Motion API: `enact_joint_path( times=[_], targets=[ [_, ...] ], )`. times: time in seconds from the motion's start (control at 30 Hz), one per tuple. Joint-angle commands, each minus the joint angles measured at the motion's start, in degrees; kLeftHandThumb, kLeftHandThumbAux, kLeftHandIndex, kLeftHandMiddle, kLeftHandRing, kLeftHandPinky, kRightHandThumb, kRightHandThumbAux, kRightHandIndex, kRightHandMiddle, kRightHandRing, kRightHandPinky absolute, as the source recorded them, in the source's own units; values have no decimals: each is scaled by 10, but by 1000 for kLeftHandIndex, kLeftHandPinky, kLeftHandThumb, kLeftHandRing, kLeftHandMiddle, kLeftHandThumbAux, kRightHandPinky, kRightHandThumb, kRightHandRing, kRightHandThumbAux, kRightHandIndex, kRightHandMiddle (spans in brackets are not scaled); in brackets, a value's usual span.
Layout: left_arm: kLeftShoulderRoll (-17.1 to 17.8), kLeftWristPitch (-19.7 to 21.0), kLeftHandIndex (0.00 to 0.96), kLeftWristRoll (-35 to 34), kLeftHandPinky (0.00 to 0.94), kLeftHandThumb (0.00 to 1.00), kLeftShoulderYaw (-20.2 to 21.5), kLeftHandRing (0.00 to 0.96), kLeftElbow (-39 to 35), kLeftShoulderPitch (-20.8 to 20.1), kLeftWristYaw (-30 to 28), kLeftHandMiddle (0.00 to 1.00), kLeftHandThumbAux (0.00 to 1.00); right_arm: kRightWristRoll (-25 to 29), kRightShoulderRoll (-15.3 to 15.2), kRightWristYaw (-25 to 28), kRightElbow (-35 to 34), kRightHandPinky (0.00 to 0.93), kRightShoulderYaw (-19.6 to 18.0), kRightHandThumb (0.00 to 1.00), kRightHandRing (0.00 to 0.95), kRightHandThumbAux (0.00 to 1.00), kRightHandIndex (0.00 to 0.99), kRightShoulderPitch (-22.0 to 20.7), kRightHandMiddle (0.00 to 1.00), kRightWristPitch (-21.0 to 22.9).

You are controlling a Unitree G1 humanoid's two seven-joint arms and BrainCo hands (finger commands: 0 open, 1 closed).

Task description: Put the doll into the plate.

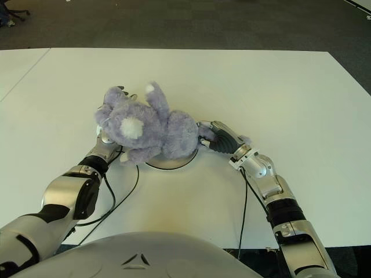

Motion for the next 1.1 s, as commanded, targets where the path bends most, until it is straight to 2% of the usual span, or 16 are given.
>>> enact_joint_path(
  times=[0.03,0.07,0.1,0.13,0.17,0.2,0.23,0.33,0.37,0.43,0.47,0.57,0.63,0.8,1.1],
  targets=[
    [-33,68,262,-7,292,0,2,355,73,111,-27,364,619,4,0,31,46,332,12,246,341,647,156,6,291,22],
    [-33,68,261,-7,290,0,2,355,73,111,-27,363,618,4,0,31,48,327,12,194,335,638,126,5,285,21],
    [-33,67,261,-7,290,0,2,355,73,111,-27,363,618,5,0,32,51,326,12,185,334,636,121,3,284,20],
    [-33,67,259,-7,286,0,2,350,73,111,-28,360,620,5,0,32,55,298,13,156,307,624,76,0,249,18],
    [-32,67,256,-7,294,0,2,346,73,111,-28,355,622,6,0,33,59,219,14,114,216,596,21,-2,145,16],
    [-32,67,255,-7,295,0,3,345,73,111,-29,354,623,6,-1,33,65,206,14,107,201,592,12,-5,127,12],
    [-32,67,256,-7,297,0,3,343,73,112,-30,353,623,6,-2,34,68,70,15,70,83,554,2,-7,41,9],
    [-32,65,257,-7,304,0,2,344,73,112,-30,353,622,9,-4,39,78,7,16,59,12,514,0,-13,3,1],
    [-32,65,257,-7,309,0,2,346,73,112,-29,353,620,11,-4,43,81,1,17,71,2,457,0,-16,0,-1],
    [-32,64,258,-6,311,0,1,346,73,112,-27,354,619,15,-6,50,85,0,18,75,0,440,0,-20,0,-3],
    [-32,63,255,-5,308,0,1,344,73,112,-26,352,615,17,-6,54,86,0,18,84,0,400,0,-22,0,-4],
    [-33,65,254,-2,307,0,-2,344,73,112,-21,352,614,25,-8,65,82,0,16,88,0,386,0,-23,0,0],
    [-33,69,259,0,298,0,-4,349,73,111,-20,358,618,36,-11,77,71,0,13,101,0,319,0,-23,0,9],
    [-32,71,261,-4,284,0,0,352,74,111,-30,363,630,49,-8,84,65,0,5,94,0,280,0,-23,0,7],
    [-31,65,267,-3,305,0,-1,354,73,111,-25,363,620,76,0,96,56,0,-3,81,0,270,0,-30,0,3]
  ],
)
